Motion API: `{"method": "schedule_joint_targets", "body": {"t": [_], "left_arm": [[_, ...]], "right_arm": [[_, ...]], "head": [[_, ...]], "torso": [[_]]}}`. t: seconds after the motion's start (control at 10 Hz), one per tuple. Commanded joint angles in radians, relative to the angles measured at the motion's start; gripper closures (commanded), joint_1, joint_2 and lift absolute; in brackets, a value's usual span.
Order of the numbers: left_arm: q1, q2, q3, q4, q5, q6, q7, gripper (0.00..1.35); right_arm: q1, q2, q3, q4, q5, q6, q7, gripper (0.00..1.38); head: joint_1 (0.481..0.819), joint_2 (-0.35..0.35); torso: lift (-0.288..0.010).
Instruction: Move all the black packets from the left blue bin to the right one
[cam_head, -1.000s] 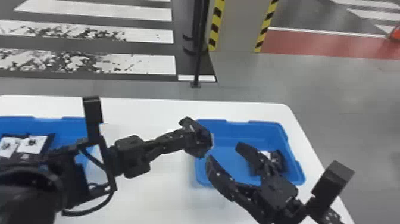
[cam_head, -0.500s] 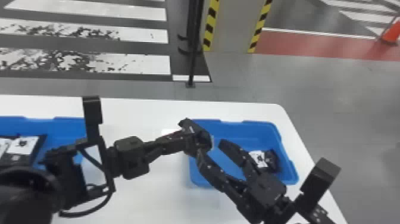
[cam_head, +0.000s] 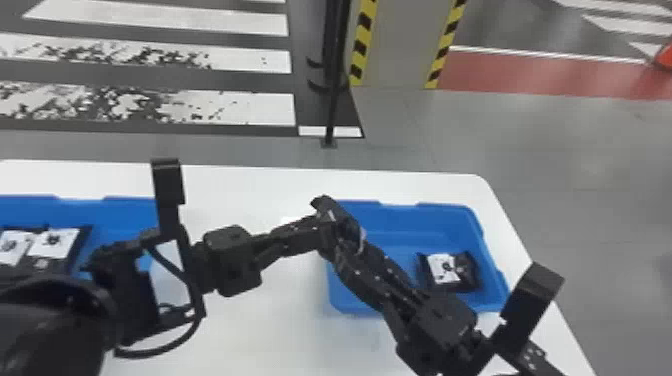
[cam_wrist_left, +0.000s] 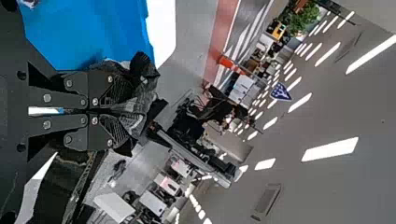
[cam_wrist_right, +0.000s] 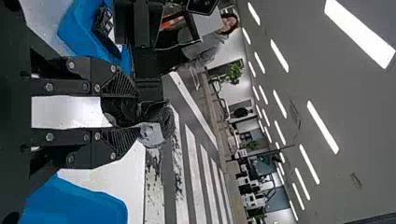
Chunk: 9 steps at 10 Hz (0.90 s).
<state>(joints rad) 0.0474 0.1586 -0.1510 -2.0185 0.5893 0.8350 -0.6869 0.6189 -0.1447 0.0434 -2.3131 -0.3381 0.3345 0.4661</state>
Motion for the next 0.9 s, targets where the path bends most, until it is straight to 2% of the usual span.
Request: {"method": "schedule_joint_targets", "body": {"t": [0.0,0.3,0.4,0.6,0.7,0.8], "left_arm": [[-0.001,-0.001,0.003,0.000,0.001,-0.008,0.000,1.20],[0.004,-0.001,0.005,0.000,0.015,-0.028,0.004,1.20],[0.014,-0.002,0.003,0.000,0.047,-0.040,0.015,1.01],[0.043,-0.004,0.023,0.000,0.075,-0.042,0.023,0.24],[0.061,-0.004,0.043,-0.008,0.095,-0.047,0.021,0.09],[0.088,-0.004,0.067,-0.027,0.107,-0.047,0.021,0.13]], "right_arm": [[-0.001,-0.001,0.000,0.005,-0.001,0.007,0.000,1.27],[-0.003,-0.003,-0.002,0.005,0.015,0.007,0.014,1.27],[-0.005,-0.003,-0.002,0.005,0.019,0.007,0.017,1.27],[-0.005,-0.003,-0.006,0.007,0.021,0.007,0.017,1.27],[-0.008,-0.003,-0.017,0.010,0.029,0.007,0.016,1.27],[-0.018,0.002,-0.041,0.024,0.041,0.007,0.016,1.27]], "head": [[0.695,-0.157],[0.695,-0.152],[0.695,-0.151],[0.695,-0.155],[0.695,-0.154],[0.695,-0.151]], "torso": [[-0.144],[-0.144],[-0.144],[-0.144],[-0.144],[-0.144]]}}
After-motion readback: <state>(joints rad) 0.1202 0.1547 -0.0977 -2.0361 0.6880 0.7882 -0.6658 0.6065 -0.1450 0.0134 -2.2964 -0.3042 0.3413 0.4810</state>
